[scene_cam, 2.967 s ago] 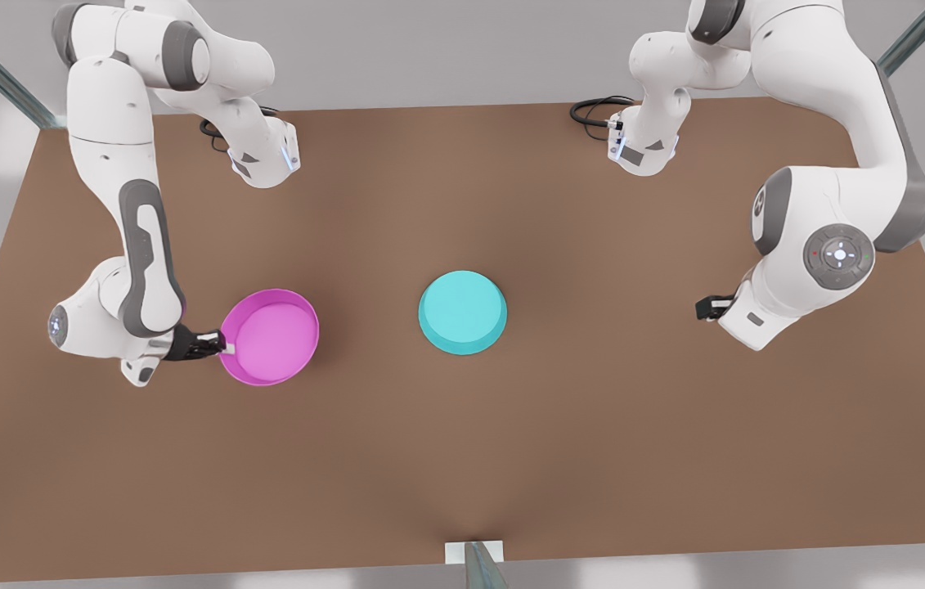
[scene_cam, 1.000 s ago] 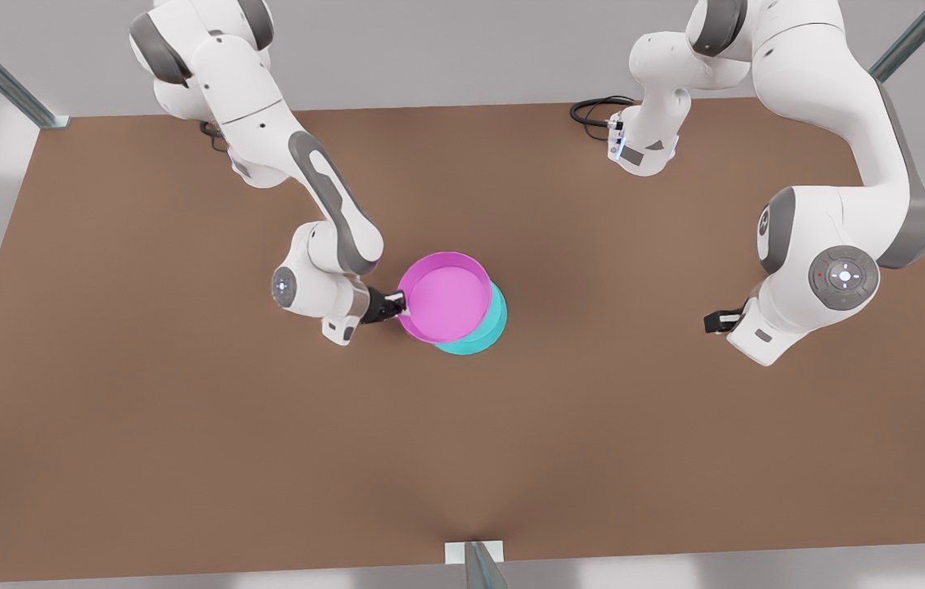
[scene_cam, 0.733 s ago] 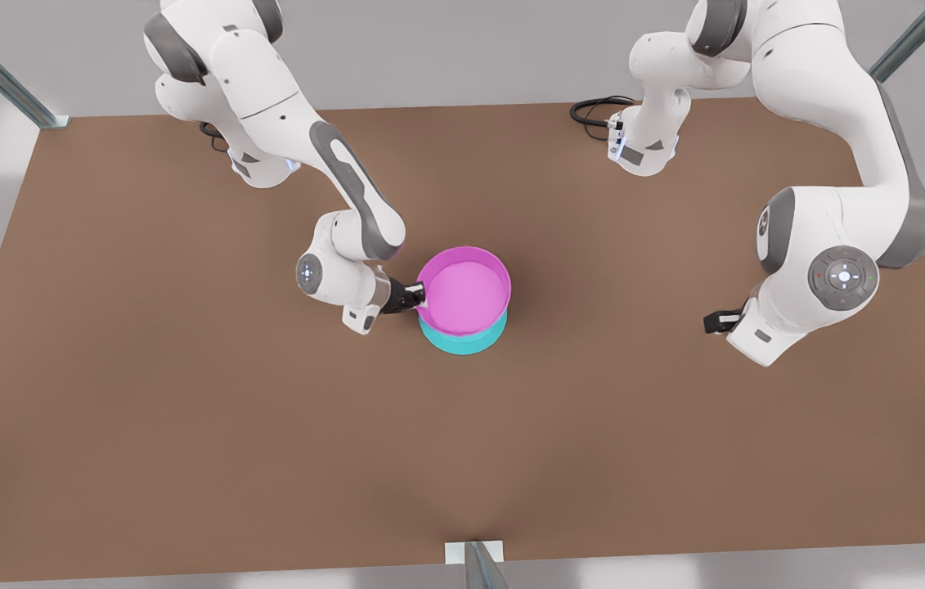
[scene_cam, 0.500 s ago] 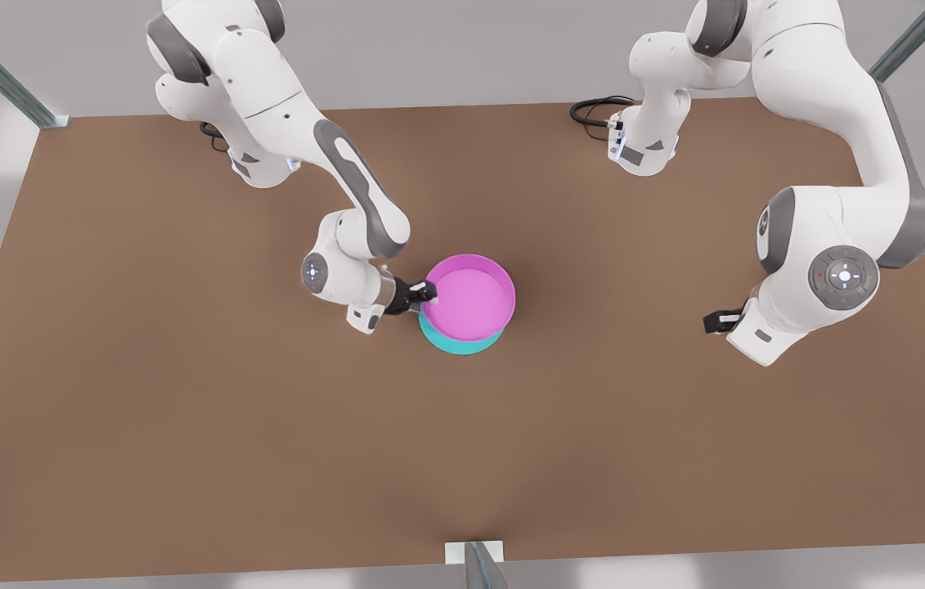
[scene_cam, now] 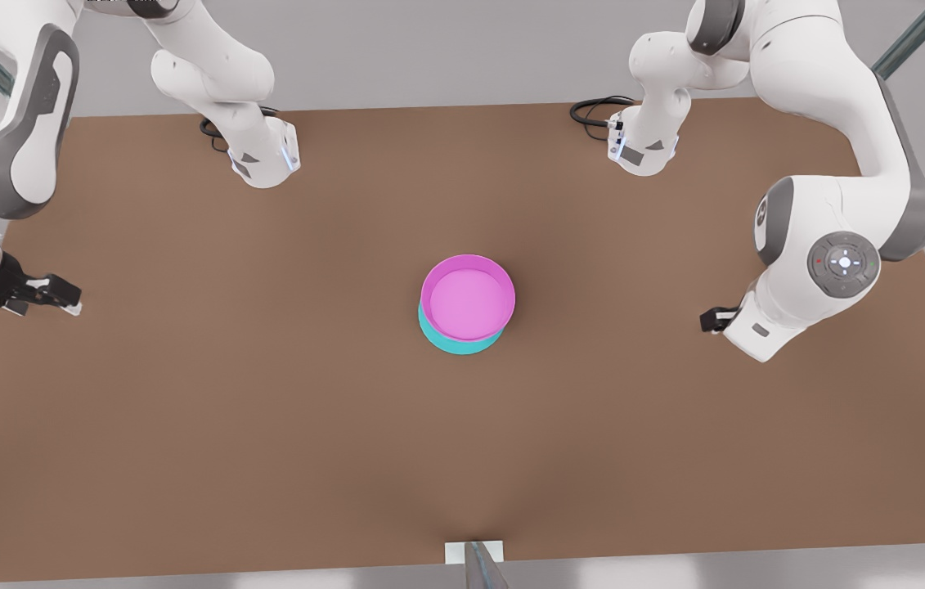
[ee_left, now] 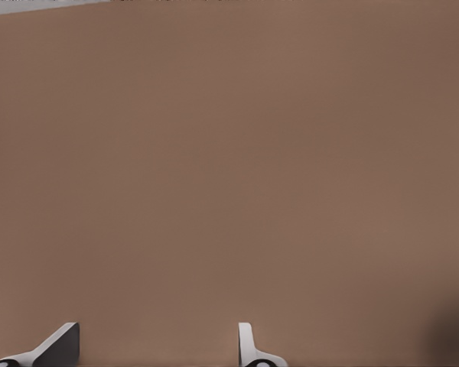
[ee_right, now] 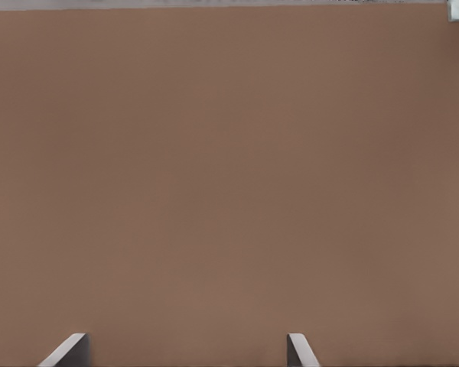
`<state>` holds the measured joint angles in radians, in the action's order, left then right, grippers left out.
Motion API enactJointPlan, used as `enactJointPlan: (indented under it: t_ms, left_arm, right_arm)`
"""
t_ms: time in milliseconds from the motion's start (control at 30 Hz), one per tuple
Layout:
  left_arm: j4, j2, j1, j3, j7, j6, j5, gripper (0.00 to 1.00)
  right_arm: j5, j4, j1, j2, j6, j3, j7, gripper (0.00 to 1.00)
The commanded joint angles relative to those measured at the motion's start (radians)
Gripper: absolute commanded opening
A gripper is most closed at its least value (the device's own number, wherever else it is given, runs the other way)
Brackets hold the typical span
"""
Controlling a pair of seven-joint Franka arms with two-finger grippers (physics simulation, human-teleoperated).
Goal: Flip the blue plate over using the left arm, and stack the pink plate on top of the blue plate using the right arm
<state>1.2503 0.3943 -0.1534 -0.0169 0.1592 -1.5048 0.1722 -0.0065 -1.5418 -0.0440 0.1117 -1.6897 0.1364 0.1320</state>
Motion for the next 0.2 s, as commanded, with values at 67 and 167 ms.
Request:
enactJointPlan:
  t_ms: [67,167]
  left_arm:
    - [-0.002,0.000,0.000,0.000,0.002,-0.002,0.000,1.00]
    - [-0.008,0.000,0.000,0.000,-0.001,0.000,0.000,1.00]
  right_arm:
    - [0.000,0.042,0.064,0.039,0.025,-0.020,-0.040,1.00]
    - [0.016,0.042,0.069,0.042,0.033,-0.018,-0.046,1.00]
